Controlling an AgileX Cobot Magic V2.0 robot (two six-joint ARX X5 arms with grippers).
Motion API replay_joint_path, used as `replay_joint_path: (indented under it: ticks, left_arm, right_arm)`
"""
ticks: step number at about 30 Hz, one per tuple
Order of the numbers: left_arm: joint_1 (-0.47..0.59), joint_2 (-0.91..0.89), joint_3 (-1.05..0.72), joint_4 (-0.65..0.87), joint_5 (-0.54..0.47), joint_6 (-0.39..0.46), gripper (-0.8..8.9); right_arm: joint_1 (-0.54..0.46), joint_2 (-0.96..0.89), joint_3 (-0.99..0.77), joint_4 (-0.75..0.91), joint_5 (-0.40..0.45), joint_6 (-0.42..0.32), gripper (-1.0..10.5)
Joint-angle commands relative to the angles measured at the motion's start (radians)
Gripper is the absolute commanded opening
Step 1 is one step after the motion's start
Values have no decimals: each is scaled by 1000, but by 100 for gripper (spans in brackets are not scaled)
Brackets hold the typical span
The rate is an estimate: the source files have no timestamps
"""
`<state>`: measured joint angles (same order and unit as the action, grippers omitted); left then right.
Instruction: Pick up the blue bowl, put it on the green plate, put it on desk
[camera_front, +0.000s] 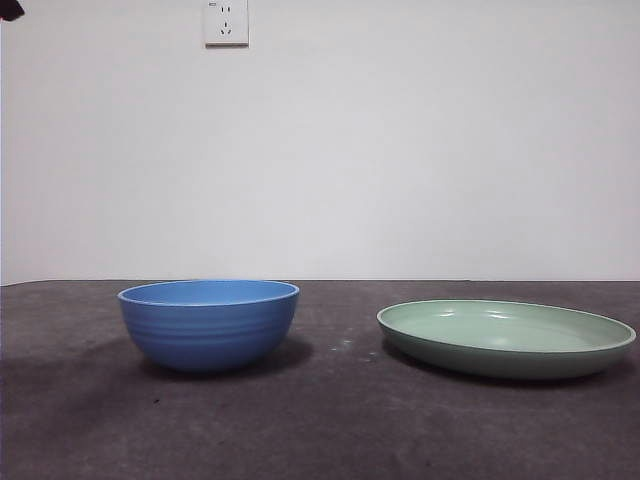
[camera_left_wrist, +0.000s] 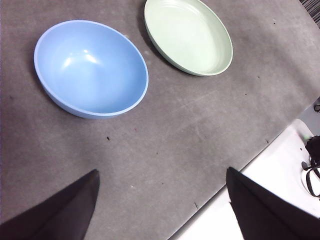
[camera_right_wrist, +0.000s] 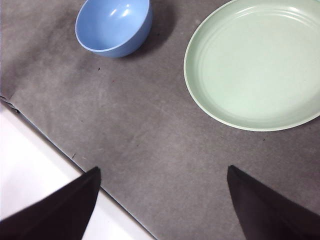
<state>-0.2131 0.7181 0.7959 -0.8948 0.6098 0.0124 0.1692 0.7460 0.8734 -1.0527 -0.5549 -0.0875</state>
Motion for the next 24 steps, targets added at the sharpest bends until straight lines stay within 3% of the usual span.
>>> replay_joint_path:
  ticks: [1,10,24]
  left_arm:
    - [-4,27,28,3,-3,-11,410]
    - [-57,188,145,5,-105,-25,410]
    - [-160,611,332,98,-414,-29,405]
  right_arm:
    - [2,4,19,5,-2,8,408]
    - [2,4,19,5,-2,10,408]
    - [2,4,19,5,-2,10,408]
